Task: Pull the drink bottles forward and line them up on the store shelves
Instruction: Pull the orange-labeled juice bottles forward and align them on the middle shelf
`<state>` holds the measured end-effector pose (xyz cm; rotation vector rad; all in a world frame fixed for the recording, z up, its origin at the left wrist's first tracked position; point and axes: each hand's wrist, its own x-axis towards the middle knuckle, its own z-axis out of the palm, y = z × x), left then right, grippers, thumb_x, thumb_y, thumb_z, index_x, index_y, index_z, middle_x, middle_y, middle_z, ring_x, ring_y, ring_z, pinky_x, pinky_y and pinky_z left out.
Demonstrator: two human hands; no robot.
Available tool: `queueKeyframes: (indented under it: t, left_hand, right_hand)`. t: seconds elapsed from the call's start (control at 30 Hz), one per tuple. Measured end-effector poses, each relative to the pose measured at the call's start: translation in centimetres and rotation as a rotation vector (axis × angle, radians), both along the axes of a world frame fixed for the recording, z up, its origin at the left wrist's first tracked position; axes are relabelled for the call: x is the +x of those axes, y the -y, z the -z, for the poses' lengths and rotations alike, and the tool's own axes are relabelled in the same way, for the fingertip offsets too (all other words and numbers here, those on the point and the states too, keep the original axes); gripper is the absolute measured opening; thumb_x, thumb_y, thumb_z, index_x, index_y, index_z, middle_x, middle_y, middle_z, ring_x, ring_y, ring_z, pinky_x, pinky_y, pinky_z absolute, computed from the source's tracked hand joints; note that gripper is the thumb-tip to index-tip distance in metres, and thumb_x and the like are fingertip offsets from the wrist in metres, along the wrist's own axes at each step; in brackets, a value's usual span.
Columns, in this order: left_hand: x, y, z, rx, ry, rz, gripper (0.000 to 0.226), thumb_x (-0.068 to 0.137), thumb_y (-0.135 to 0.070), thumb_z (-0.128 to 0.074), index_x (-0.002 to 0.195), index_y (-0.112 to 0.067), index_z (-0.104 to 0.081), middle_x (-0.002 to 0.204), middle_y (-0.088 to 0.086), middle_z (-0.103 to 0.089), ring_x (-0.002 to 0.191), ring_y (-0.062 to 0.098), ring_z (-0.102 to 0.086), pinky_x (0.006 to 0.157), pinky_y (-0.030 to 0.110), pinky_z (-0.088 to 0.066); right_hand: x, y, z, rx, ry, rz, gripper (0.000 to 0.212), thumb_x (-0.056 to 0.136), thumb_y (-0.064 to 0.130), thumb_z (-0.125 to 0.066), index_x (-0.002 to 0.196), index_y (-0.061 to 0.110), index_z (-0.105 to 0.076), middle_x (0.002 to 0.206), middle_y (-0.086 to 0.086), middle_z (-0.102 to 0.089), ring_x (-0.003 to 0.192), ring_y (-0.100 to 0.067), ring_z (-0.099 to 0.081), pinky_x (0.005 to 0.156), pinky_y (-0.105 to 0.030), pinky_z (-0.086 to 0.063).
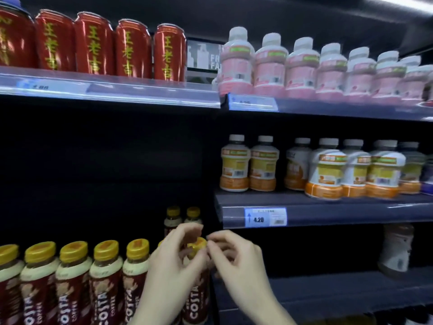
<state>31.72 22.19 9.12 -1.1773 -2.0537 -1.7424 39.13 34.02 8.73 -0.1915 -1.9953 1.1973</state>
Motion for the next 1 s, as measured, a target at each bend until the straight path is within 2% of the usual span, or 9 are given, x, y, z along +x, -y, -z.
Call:
queueKeyframes:
  t: [0.23,0.4,0.47,0.57,0.7,0.73,0.8,0.87,1.0]
  left_hand:
    - [-0.9,-4.7,-4.6,-0.039,-0.113,0.011,0.028,0.080,-0.017,-0.070,0.104,-0.028,-0.063,0.100,-0.017,-0.066,0.098,-0.001,-0.062,0.087,0.023,-0.053]
    - [-2.8,-8.9,-7.8,-0.040,-0.121,-0.086,0.024,0.077,-0.023,-0.075,0.097,-0.023,-0.062,0.084,-0.017,-0.063,0.080,-0.006,-0.059,0.066,0.003,-0.045]
    - [-3.9,-10.5,-8.7,-0.099,-0.111,-0.148,0.031,0.077,-0.030,-0.076,0.100,-0.018,-0.060,0.087,-0.010,-0.064,0.078,0.001,-0.058,0.065,0.007,-0.042]
    - [-5.4,-12.4,-9.5,-0.225,-0.020,-0.245,0.053,0.074,-0.042,-0.077,0.110,-0.008,-0.058,0.099,0.002,-0.062,0.092,0.016,-0.057,0.074,0.023,-0.042]
    - [-6.1,-14.5,-10.5,-0.271,0.106,-0.294,0.067,0.073,-0.040,-0.078,0.122,-0.002,-0.051,0.118,0.015,-0.060,0.109,0.027,-0.057,0.079,0.027,-0.043]
    - [-6.1,-15.0,-10.8,-0.271,0.123,-0.312,0.069,0.073,-0.038,-0.078,0.124,-0.001,-0.050,0.121,0.016,-0.059,0.112,0.028,-0.056,0.078,0.026,-0.042]
    - [-6.0,-16.0,-11.4,-0.264,0.167,-0.323,0.072,0.071,-0.038,-0.080,0.124,-0.001,-0.049,0.122,0.015,-0.058,0.113,0.028,-0.056,0.076,0.025,-0.040]
    - [-6.1,-16.9,-11.9,-0.256,0.219,-0.305,0.075,0.065,-0.041,-0.083,0.122,-0.003,-0.052,0.121,0.013,-0.060,0.109,0.025,-0.059,0.074,0.025,-0.042]
    - [-6.6,-17.9,-12.1,-0.301,0.229,-0.329,0.069,0.067,-0.041,-0.082,0.120,-0.005,-0.055,0.120,0.010,-0.062,0.109,0.026,-0.061,0.075,0.023,-0.044]
  right_hand:
    - [1.7,-4.9,-5.4,0.057,-0.099,0.139,0.006,0.088,0.021,-0.065,0.088,0.024,-0.070,0.076,0.002,-0.072,0.069,-0.011,-0.070,0.063,-0.030,-0.058]
    - [2.0,-10.1,-9.2,0.165,-0.095,0.314,0.008,0.088,0.024,-0.064,0.089,0.020,-0.071,0.076,0.004,-0.071,0.074,-0.011,-0.069,0.071,-0.039,-0.059]
    - [1.8,-12.4,-10.1,0.185,-0.039,0.369,0.013,0.087,0.027,-0.064,0.091,0.018,-0.071,0.079,0.006,-0.070,0.080,-0.011,-0.068,0.076,-0.040,-0.058]
    - [1.4,-15.0,-10.8,0.214,0.123,0.406,0.031,0.086,0.034,-0.066,0.107,0.012,-0.067,0.091,0.004,-0.067,0.096,-0.015,-0.064,0.084,-0.030,-0.052]
    - [0.3,-17.1,-11.2,0.199,0.278,0.411,0.059,0.083,0.043,-0.068,0.126,0.004,-0.055,0.119,-0.009,-0.061,0.112,-0.024,-0.056,0.084,-0.027,-0.043]
    - [0.0,-17.4,-11.5,0.185,0.296,0.405,0.058,0.083,0.042,-0.069,0.123,0.002,-0.055,0.116,-0.010,-0.061,0.108,-0.026,-0.056,0.080,-0.028,-0.042]
    - [-0.9,-18.0,-12.1,0.159,0.316,0.395,0.040,0.082,0.038,-0.070,0.097,0.003,-0.058,0.094,-0.009,-0.060,0.090,-0.026,-0.055,0.065,-0.028,-0.041]
    - [-1.7,-18.3,-12.7,0.140,0.326,0.389,0.034,0.080,0.035,-0.072,0.083,0.007,-0.052,0.089,-0.009,-0.058,0.088,-0.027,-0.056,0.057,-0.028,-0.036]
    - [-3.3,-18.6,-12.8,0.070,0.313,0.329,0.056,0.076,0.036,-0.077,0.113,0.001,-0.054,0.116,-0.015,-0.060,0.109,-0.031,-0.057,0.079,-0.029,-0.044]
